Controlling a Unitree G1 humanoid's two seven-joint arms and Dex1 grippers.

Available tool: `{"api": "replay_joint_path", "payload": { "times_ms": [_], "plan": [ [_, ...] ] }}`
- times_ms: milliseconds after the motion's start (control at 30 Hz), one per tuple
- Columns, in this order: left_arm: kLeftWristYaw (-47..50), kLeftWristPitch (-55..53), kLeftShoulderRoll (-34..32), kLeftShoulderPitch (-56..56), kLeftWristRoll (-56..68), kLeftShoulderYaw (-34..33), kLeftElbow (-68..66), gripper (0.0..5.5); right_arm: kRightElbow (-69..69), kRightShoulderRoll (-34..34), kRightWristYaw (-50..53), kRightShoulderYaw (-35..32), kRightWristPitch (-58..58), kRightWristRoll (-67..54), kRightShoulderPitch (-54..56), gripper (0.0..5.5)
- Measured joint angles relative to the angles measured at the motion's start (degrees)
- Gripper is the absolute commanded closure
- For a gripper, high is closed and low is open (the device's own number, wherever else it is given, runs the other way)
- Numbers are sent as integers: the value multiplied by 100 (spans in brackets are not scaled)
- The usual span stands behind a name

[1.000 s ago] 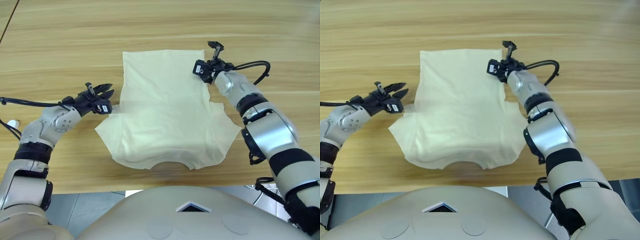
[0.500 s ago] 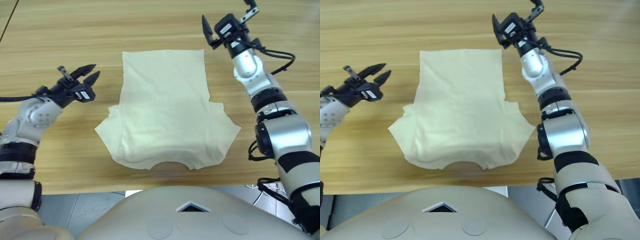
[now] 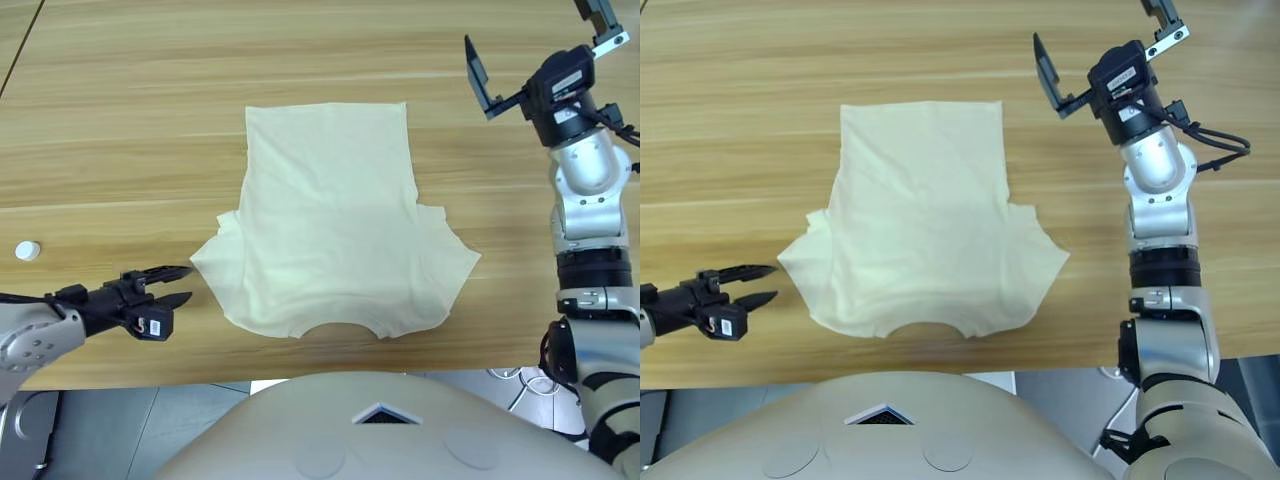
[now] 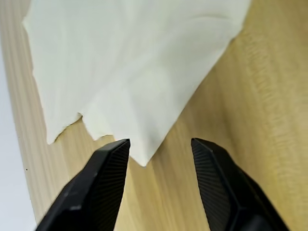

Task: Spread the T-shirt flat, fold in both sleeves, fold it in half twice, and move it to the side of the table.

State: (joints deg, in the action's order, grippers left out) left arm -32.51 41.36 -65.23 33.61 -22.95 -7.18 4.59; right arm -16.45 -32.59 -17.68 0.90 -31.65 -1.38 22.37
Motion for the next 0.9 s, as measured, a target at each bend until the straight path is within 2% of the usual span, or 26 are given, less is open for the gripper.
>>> {"api": "replay_joint_path", "payload": {
  "times_ms": [333,767,900],
  "plan": [
    [350,-420,171,-832,-1069,402,-306,313,516,62,-111,-175,426,-64,-253,10],
    [695,-421,245,-1356,-1179,944,-599,313,815,277,-112,-223,553,36,-352,10],
    [725,-412,232,-1460,-1225,1093,-690,378,828,282,-123,-219,564,45,-376,10]
  ]
}}
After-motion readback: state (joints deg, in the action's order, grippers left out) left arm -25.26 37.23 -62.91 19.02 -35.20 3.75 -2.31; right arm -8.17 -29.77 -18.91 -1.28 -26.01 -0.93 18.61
